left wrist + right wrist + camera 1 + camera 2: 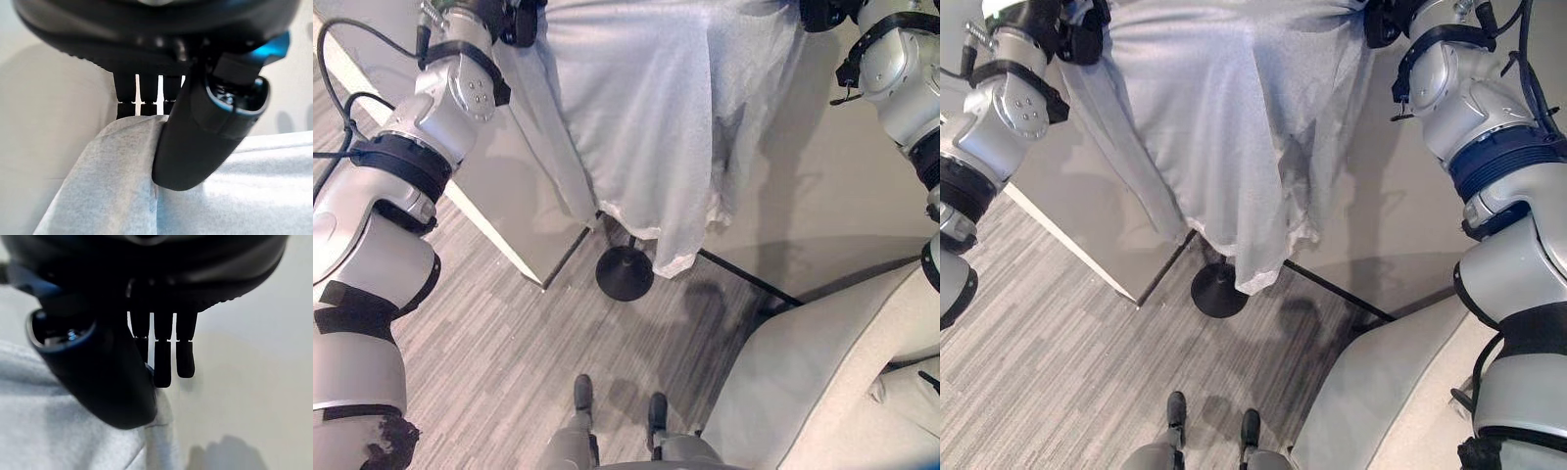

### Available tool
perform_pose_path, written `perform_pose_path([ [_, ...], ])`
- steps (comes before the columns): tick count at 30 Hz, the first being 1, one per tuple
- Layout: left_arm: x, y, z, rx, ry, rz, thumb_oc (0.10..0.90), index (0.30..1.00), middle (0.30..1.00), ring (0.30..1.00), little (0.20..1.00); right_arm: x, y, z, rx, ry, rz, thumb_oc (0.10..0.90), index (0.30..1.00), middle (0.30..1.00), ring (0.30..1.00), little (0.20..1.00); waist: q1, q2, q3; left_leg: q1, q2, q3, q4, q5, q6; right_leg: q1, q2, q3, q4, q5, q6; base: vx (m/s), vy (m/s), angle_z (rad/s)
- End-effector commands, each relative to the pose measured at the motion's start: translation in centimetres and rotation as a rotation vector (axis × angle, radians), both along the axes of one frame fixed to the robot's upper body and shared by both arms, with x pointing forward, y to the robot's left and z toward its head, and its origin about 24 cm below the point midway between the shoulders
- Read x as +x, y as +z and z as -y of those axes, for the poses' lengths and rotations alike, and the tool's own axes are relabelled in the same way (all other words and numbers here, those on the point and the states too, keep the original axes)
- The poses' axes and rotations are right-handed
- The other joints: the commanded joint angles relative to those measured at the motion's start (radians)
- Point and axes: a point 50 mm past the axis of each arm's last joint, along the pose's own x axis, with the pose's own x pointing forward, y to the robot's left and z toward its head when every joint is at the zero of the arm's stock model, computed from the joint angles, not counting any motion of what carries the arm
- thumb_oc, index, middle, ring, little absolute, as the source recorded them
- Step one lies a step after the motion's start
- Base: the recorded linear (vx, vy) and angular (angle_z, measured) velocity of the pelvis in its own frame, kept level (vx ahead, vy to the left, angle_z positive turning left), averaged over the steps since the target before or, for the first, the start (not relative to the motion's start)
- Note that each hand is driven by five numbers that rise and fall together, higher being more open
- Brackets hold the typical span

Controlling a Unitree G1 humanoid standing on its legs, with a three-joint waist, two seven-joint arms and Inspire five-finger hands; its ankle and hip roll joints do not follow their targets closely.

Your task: Hang the clothes on the sofa on the clothes rack.

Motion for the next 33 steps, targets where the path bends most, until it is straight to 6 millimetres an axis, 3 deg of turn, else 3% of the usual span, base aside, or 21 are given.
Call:
perform_pose_path([
  [1, -3.4, 8.0, -3.8, -0.088, 0.145, 0.257, 0.4, 0.3, 0.3, 0.3, 0.3, -4.1, 8.2, 3.0, 0.05, -0.149, 0.26, 0.4, 0.3, 0.3, 0.3, 0.3, 0.024, -0.017, -0.005, 0.098, 0.057, 0.03, 0.001, -0.109, -0.098, -0.02, -0.07, -0.012, -0.002, 0.087, 0.127, 0.01, 0.023, -0.06],
  [5, -2.9, 5.2, -4.4, -0.189, 0.09, 0.248, 0.4, 0.3, 0.3, 0.3, 0.3, -2.6, 4.1, 3.8, 0.046, -0.141, 0.162, 0.4, 0.3, 0.3, 0.3, 0.3, 0.03, -0.012, 0.015, 0.109, 0.049, 0.025, 0.001, -0.118, -0.09, -0.008, -0.075, -0.013, -0.002, 0.079, 0.122, 0.02, 0.028, -0.06],
  [7, -2.8, 3.0, -4.1, -0.267, 0.019, 0.252, 0.4, 0.3, 0.3, 0.3, 0.3, -1.8, 0.3, 5.2, 0.104, -0.13, 0.095, 0.4, 0.3, 0.3, 0.3, 0.3, 0.032, -0.005, 0.027, 0.114, 0.043, 0.025, 0.001, -0.122, -0.084, -0.002, -0.08, -0.019, -0.002, 0.075, 0.118, 0.01, 0.012, -0.02],
  [8, -2.7, 0.9, -4.1, -0.335, -0.023, 0.229, 0.4, 0.3, 0.3, 0.3, 0.3, -1.6, -2.9, 6.4, 0.178, -0.13, 0.056, 0.4, 0.3, 0.3, 0.3, 0.3, 0.036, -0.001, 0.028, 0.126, 0.04, 0.025, 0.001, -0.133, -0.079, 0.01, -0.083, -0.022, -0.002, 0.069, 0.117, 0.05, 0.031, 0.03],
  [10, -2.5, -1.9, -3.7, -0.467, -0.081, 0.201, 0.4, 0.3, 0.3, 0.3, 0.3, -1.4, -6.1, 6.4, 0.286, -0.089, 0.037, 0.4, 0.3, 0.3, 0.3, 0.3, 0.038, 0.008, 0.037, 0.145, 0.039, 0.027, 0.001, -0.144, -0.074, 0.029, -0.086, -0.027, -0.002, 0.063, 0.116, 0.04, 0.019, 0.02],
  [11, -2.5, -2.0, -3.7, -0.466, -0.081, 0.198, 0.4, 0.3, 0.3, 0.3, 0.3, -1.4, -6.2, 6.5, 0.287, -0.09, 0.035, 0.4, 0.3, 0.3, 0.3, 0.3, 0.038, 0.006, 0.034, 0.142, 0.038, 0.027, 0.001, -0.141, -0.074, 0.026, -0.087, -0.027, -0.002, 0.065, 0.115, 0.0, 0.0, 0.0],
  [14, -2.6, -6.7, -3.3, -0.562, -0.139, 0.108, 0.4, 0.3, 0.3, 0.3, 0.3, -1.9, -10.4, 6.7, 0.384, -0.044, -0.008, 0.4, 0.3, 0.3, 0.3, 0.3, 0.04, 0.014, 0.034, 0.175, 0.036, 0.03, 0.001, -0.157, -0.067, 0.054, -0.092, -0.029, -0.002, 0.051, 0.111, 0.05, -0.008, -0.05],
  [15, -2.5, -7.5, -3.2, -0.589, -0.147, 0.089, 0.714, 0.771, 0.771, 0.771, 0.771, -2.0, -10.9, 6.5, 0.413, -0.02, -0.009, 0.8, 0.9, 0.9, 0.9, 0.9, 0.039, 0.014, 0.032, 0.182, 0.037, 0.032, 0.001, -0.161, -0.067, 0.06, -0.092, -0.028, -0.002, 0.048, 0.11, 0.06, -0.007, -0.06],
  [16, -2.5, -8.1, -3.3, -0.616, -0.152, 0.075, 0.8, 0.9, 0.9, 0.9, 0.9, -2.1, -11.3, 6.4, 0.431, -0.005, -0.012, 0.8, 0.9, 0.9, 0.9, 0.9, 0.038, 0.016, 0.031, 0.187, 0.039, 0.035, 0.001, -0.163, -0.067, 0.064, -0.092, -0.029, -0.002, 0.044, 0.109, 0.05, -0.015, -0.05],
  [18, -2.6, -9.7, -3.3, -0.69, -0.189, 0.018, 0.8, 0.9, 0.9, 0.9, 0.9, -2.5, -11.9, 6.2, 0.533, 0.055, 0.006, 0.8, 0.9, 0.9, 0.9, 0.9, 0.032, 0.02, 0.021, 0.205, 0.039, 0.037, 0.001, -0.17, -0.066, 0.082, -0.091, -0.027, -0.002, 0.037, 0.107, 0.07, -0.015, -0.07],
  [25, -3.7, -10.5, -3.7, -0.781, -0.261, 0.021, 0.8, 0.9, 0.9, 0.9, 0.9, -4.4, -11.6, 7.3, 0.733, 0.136, 0.139, 0.8, 0.9, 0.9, 0.9, 0.9, 0.027, 0.029, -0.01, 0.254, 0.04, 0.042, 0.001, -0.196, -0.063, 0.132, -0.09, -0.03, -0.002, 0.019, 0.105, 0.05, -0.009, -0.04],
  [30, -5.3, -10.9, -4.9, -0.794, -0.278, 0.06, 0.8, 0.9, 0.9, 0.9, 0.9, -6.3, -12.7, 8.9, 0.754, 0.122, 0.168, 0.8, 0.9, 0.9, 0.9, 0.9, 0.026, 0.031, -0.039, 0.294, 0.041, 0.05, 0.001, -0.215, -0.061, 0.173, -0.092, -0.038, -0.002, 0.01, 0.104, 0.04, -0.001, -0.03],
  [33, -7.2, -11.8, -5.6, -0.828, -0.292, 0.108, 0.8, 0.9, 0.9, 0.9, 0.9, -8.0, -14.0, 9.9, 0.743, 0.102, 0.167, 0.8, 0.9, 0.9, 0.9, 0.9, 0.027, 0.032, -0.056, 0.314, 0.043, 0.055, 0.001, -0.224, -0.06, 0.196, -0.096, -0.049, -0.002, 0.008, 0.102, 0.02, 0.01, -0.05],
])
